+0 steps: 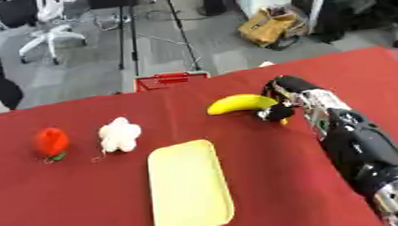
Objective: Pick up objects on the table and place them in the box.
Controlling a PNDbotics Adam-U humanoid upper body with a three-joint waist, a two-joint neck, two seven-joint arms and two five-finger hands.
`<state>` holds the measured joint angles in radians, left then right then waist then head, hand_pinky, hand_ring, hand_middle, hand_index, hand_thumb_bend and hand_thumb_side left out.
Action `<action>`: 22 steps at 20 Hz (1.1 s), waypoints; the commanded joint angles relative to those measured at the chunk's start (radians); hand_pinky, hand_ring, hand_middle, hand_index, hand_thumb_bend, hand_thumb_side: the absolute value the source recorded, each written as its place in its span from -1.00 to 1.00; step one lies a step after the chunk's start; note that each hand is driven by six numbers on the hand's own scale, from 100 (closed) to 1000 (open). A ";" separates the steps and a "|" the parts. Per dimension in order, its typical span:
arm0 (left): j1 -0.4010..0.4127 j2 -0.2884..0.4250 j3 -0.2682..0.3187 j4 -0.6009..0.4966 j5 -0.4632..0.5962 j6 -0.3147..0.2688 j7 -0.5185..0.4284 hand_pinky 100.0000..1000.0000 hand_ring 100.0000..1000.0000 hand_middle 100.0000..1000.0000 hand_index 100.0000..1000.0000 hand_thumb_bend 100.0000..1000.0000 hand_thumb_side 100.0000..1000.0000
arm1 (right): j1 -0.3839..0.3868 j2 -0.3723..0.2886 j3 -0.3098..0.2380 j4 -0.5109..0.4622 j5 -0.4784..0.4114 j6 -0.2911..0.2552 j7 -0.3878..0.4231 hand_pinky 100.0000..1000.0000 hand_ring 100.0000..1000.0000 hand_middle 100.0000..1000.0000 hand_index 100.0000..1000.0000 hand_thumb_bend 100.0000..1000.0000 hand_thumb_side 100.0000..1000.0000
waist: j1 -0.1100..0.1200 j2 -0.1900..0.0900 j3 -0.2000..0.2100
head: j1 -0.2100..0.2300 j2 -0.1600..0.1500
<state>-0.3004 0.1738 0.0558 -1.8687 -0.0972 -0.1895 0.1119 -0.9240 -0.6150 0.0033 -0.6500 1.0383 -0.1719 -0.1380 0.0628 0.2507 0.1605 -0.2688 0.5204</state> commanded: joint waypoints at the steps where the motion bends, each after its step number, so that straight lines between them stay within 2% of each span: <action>1: -0.012 0.010 0.005 -0.021 0.001 -0.002 0.001 0.31 0.24 0.40 0.61 -0.09 0.84 | -0.019 -0.022 0.002 -0.058 0.028 0.025 -0.126 -0.54 -0.44 -0.12 0.18 -0.44 -0.32 | 0.004 -0.015 -0.003 | 0.001 -0.009; 3: -0.012 0.011 0.006 -0.021 -0.001 -0.002 0.001 0.31 0.24 0.40 0.61 -0.09 0.84 | -0.017 -0.025 0.009 -0.097 0.020 0.035 -0.170 -0.54 -0.44 -0.13 0.18 -0.44 -0.31 | 0.001 -0.018 -0.007 | 0.004 -0.009; 6: -0.012 0.012 0.007 -0.022 -0.004 -0.003 0.002 0.31 0.24 0.40 0.61 -0.08 0.84 | -0.015 -0.031 0.030 -0.169 0.005 0.027 -0.181 -0.52 -0.42 -0.11 0.19 -0.43 -0.30 | -0.005 -0.024 -0.021 | 0.013 -0.005; 8: -0.012 0.012 0.008 -0.023 -0.008 -0.003 0.003 0.31 0.24 0.40 0.61 -0.08 0.84 | -0.010 -0.036 0.042 -0.221 -0.010 0.024 -0.166 -0.51 -0.42 -0.11 0.20 -0.42 -0.29 | -0.009 -0.029 -0.031 | 0.018 -0.002; 9: -0.012 0.013 0.009 -0.023 -0.009 -0.003 0.003 0.31 0.24 0.40 0.61 -0.08 0.84 | -0.007 -0.038 0.046 -0.242 -0.019 0.025 -0.157 -0.51 -0.42 -0.11 0.20 -0.44 -0.16 | -0.010 -0.031 -0.036 | 0.020 -0.002; 10: -0.012 0.013 0.010 -0.023 -0.011 -0.003 0.004 0.31 0.24 0.40 0.61 -0.08 0.84 | -0.003 -0.040 0.050 -0.264 -0.030 0.024 -0.149 -0.51 -0.42 -0.11 0.20 -0.41 -0.29 | -0.012 -0.033 -0.041 | 0.021 0.000; 17: -0.007 0.015 0.015 -0.021 -0.018 -0.002 0.009 0.31 0.24 0.40 0.61 -0.08 0.84 | 0.043 -0.055 0.089 -0.414 -0.165 0.024 -0.098 -0.51 -0.43 -0.11 0.21 -0.38 -0.28 | -0.017 -0.044 -0.076 | 0.027 0.009; 22: -0.005 0.016 0.019 -0.020 -0.024 -0.002 0.012 0.31 0.24 0.40 0.61 -0.07 0.84 | 0.113 -0.064 0.148 -0.578 -0.291 0.003 -0.038 -0.51 -0.43 -0.10 0.22 -0.36 -0.26 | -0.021 -0.052 -0.099 | 0.032 0.015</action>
<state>-0.2987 0.1738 0.0656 -1.8691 -0.1168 -0.1899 0.1201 -0.7974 -0.6392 0.1435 -1.1704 0.7808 -0.1635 -0.1905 0.0606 0.2367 0.0605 -0.2407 0.5298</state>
